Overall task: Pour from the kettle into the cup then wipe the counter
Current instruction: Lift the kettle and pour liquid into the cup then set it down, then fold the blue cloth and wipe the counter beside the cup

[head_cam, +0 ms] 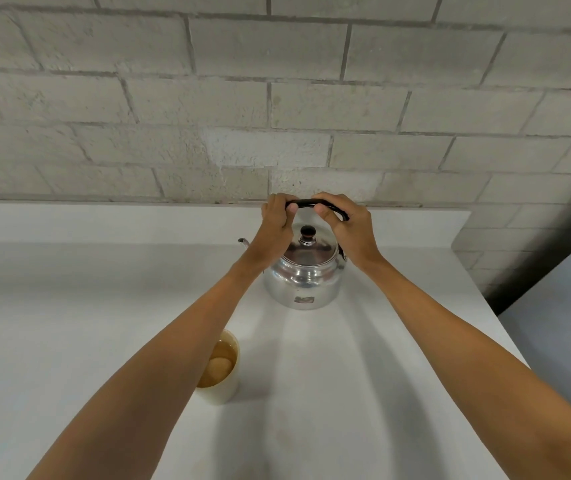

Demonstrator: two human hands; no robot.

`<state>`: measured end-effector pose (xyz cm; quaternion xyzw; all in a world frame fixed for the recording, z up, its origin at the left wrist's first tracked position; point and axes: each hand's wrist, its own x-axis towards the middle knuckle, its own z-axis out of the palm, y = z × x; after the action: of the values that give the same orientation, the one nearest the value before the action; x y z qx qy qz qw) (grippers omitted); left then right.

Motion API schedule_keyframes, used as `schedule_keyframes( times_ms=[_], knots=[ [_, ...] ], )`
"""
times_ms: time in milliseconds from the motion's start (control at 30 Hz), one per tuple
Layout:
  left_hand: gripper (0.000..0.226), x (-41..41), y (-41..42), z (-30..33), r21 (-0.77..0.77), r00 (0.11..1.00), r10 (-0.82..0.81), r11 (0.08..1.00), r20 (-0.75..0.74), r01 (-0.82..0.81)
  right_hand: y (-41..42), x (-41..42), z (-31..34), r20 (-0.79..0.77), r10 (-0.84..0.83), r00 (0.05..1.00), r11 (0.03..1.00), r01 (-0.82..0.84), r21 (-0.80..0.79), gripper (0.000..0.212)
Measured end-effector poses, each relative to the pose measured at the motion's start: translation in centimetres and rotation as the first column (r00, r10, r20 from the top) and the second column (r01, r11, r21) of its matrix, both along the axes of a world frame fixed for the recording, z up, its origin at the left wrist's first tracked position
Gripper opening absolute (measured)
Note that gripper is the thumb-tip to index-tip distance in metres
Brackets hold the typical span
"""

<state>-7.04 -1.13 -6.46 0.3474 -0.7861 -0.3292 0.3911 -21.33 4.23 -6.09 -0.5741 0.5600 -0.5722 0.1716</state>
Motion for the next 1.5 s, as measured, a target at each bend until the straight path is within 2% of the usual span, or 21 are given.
schedule_keyframes(
  times_ms=[100,333,467,600,733,1033,1233,1500],
  knots=[
    [0.025,0.3,-0.1,0.2,0.007,0.999,-0.035,0.999,0.022,0.035,0.2,-0.1,0.0,-0.024,0.020,1.000,0.999,-0.019,0.026,0.025],
    [0.047,1.4,0.7,1.2,0.081,0.990,-0.082,0.994,0.115,0.073,1.4,-0.4,0.5,-0.155,0.028,0.988,0.988,-0.003,0.157,0.057],
    [0.051,2.7,2.5,2.3,0.107,0.987,-0.090,0.991,0.133,0.076,3.2,0.1,1.8,-0.108,-0.035,0.994,0.992,0.048,0.120,0.061],
    [0.046,5.1,5.3,3.3,0.073,0.996,-0.040,0.997,0.083,0.034,6.3,1.6,3.1,-0.029,-0.113,0.993,0.992,0.114,0.060,0.053],
    [0.043,7.9,9.2,4.1,0.003,0.998,-0.019,1.000,0.068,0.019,10.6,4.2,3.8,0.088,-0.120,0.989,0.993,0.120,0.012,0.041],
    [0.032,14.0,19.0,5.5,0.040,0.998,0.001,0.999,-0.062,0.001,20.7,11.1,3.1,0.316,-0.086,0.945,0.996,0.082,0.028,0.017],
    [0.032,18.0,24.0,4.3,0.119,0.994,0.074,0.991,-0.076,-0.065,25.1,15.4,1.0,0.346,-0.111,0.932,0.986,0.058,0.157,0.011],
    [0.037,23.7,28.7,1.3,0.202,0.965,0.260,0.947,-0.033,-0.248,26.8,21.4,-2.8,0.247,-0.056,0.967,0.959,-0.016,0.284,0.017]
  ],
)
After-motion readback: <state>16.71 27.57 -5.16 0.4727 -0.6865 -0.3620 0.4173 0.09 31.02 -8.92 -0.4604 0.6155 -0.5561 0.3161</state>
